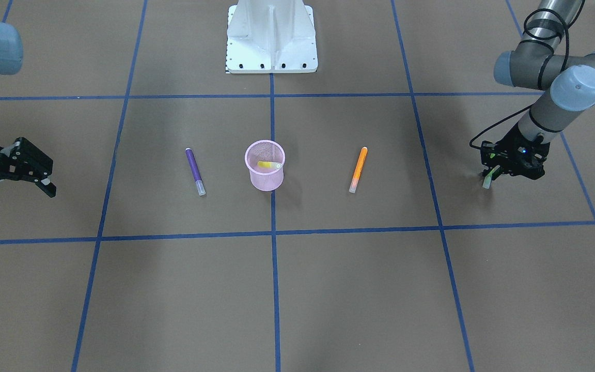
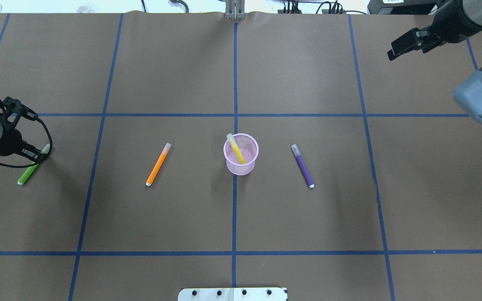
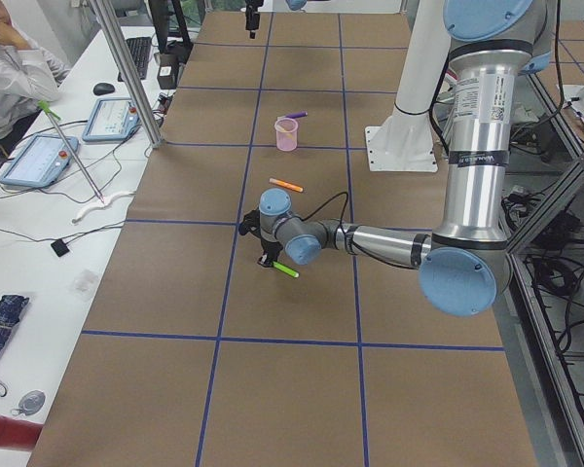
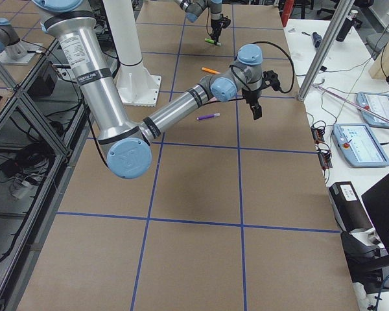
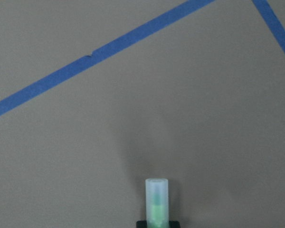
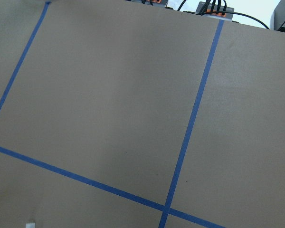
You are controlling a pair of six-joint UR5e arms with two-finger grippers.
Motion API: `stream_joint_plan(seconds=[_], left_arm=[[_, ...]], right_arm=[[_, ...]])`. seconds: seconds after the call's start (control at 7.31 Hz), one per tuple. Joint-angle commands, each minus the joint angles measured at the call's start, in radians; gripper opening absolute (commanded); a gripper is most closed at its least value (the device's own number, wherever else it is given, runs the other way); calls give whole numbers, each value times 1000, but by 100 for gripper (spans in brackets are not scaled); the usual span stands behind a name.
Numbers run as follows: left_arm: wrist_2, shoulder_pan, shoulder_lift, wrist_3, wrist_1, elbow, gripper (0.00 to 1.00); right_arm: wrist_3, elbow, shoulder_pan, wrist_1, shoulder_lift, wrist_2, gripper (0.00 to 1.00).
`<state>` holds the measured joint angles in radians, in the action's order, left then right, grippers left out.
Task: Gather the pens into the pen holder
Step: 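Close the left gripper on the green marker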
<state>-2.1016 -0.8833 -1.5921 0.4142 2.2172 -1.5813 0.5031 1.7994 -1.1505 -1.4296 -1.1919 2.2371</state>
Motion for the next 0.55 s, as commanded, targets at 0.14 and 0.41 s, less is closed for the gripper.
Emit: stream_joint_plan(seconds=[0.14,0.41], left_arm=[[0,0,0,0,-1,6,31],[2,0,-2,0,1,10,25]], right_arm=[[0,0,0,0,0,-1,99],[0,0,0,0,2,-1,99]])
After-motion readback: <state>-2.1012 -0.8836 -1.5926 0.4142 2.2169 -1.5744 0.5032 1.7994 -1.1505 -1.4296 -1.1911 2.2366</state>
